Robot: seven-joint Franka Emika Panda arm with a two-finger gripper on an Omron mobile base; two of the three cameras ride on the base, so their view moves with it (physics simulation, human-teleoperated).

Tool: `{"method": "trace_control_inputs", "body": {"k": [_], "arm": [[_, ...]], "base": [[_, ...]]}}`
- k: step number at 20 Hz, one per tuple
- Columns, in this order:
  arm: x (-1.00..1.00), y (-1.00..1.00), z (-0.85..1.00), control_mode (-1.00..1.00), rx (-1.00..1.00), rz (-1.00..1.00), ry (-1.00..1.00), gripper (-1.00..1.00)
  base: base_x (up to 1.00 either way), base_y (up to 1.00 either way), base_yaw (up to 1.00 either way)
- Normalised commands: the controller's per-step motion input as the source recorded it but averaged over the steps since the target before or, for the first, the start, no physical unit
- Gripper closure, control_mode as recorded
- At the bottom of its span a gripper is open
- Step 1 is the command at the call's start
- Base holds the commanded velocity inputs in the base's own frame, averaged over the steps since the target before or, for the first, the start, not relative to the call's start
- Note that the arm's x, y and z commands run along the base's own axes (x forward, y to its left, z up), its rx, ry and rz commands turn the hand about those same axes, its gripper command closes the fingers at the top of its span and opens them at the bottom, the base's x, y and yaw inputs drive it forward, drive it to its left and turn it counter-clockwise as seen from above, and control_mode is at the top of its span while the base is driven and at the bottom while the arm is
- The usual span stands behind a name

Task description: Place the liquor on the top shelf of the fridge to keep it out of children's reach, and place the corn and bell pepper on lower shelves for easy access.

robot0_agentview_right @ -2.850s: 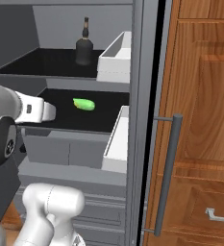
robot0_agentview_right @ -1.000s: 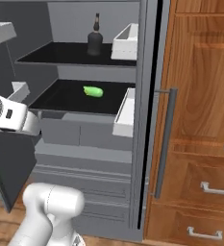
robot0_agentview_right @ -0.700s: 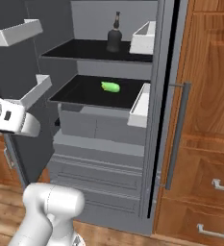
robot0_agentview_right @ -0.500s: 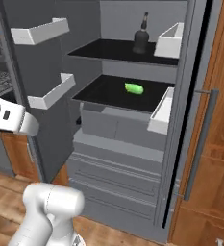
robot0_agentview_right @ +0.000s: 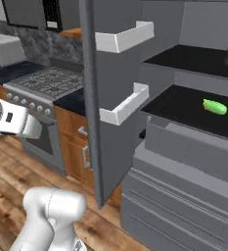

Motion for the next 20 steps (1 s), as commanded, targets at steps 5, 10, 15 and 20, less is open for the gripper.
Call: {"method": "trace_control_inputs", "body": {"k": [5,10,15,20], "arm": [[0.00,0.00,0.00,1.00,0.00,0.00,0.00,-1.00],[0.00,0.00,0.00,1.00,0.00,0.00,0.00,-1.00],[0.00,0.00,0.00,1.00,0.00,0.00,0.00,-1.00],[0.00,0.00,0.00,1.00,0.00,0.00,0.00,-1.00]], "base": [[0.31,1.00,0.29],[0.43,0.93,0.06],[0.25,0.69,-0.33],[0.40,0.62,-0.48]]}}
